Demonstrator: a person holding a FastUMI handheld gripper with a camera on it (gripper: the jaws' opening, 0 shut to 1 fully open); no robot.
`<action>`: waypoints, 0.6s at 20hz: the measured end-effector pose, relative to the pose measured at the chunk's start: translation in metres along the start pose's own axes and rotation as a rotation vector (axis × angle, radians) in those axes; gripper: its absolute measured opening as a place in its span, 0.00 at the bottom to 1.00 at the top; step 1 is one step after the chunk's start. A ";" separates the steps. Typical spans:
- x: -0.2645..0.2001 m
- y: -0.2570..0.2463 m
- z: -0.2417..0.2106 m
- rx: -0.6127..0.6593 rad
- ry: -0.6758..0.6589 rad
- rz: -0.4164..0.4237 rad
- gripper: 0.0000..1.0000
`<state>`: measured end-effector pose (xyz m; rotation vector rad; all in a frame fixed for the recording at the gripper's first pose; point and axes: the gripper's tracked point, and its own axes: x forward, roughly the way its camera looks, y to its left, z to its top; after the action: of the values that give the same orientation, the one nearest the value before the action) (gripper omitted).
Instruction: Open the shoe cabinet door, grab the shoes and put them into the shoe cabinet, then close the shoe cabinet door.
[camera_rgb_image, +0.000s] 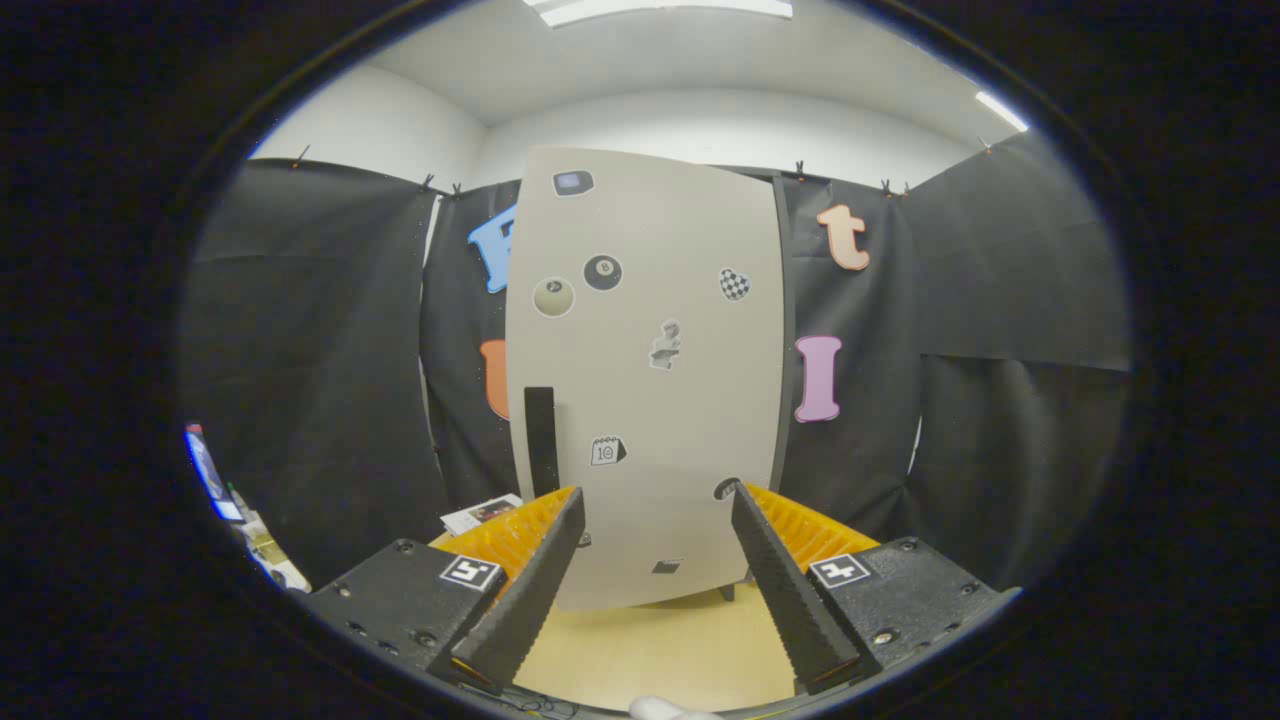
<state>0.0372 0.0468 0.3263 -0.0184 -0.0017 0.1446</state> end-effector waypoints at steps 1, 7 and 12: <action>-0.005 0.003 -0.006 0.010 0.007 0.014 0.97; -0.026 0.001 -0.023 0.017 0.027 0.005 0.98; -0.036 -0.014 -0.028 0.019 0.029 -0.040 0.98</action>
<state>0.0039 0.0274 0.2984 -0.0012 0.0282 0.1039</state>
